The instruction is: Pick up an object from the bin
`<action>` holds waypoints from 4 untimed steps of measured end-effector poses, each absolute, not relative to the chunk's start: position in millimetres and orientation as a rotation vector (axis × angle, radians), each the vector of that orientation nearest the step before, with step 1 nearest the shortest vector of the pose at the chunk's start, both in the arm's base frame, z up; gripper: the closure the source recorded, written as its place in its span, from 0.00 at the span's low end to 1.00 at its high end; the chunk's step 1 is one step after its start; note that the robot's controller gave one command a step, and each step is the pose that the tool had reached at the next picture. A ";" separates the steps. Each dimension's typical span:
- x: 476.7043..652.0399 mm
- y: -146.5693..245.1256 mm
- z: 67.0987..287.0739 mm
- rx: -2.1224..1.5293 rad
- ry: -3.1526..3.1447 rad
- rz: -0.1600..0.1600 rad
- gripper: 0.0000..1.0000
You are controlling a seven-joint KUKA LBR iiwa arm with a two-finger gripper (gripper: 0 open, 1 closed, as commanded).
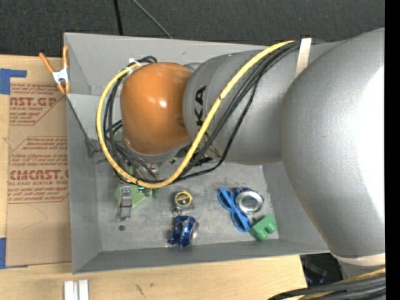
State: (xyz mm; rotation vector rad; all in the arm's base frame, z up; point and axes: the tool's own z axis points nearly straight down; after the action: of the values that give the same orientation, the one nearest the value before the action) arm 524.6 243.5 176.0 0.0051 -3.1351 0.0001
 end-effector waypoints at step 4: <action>561.6 169.4 69.9 -0.013 -3.146 -0.005 0.00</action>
Offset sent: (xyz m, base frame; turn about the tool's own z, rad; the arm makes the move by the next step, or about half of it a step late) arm 0.0565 -0.0762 -0.1060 -0.1852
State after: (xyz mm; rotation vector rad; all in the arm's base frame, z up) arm 561.6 169.4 69.9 -0.0130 -3.1462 -0.0045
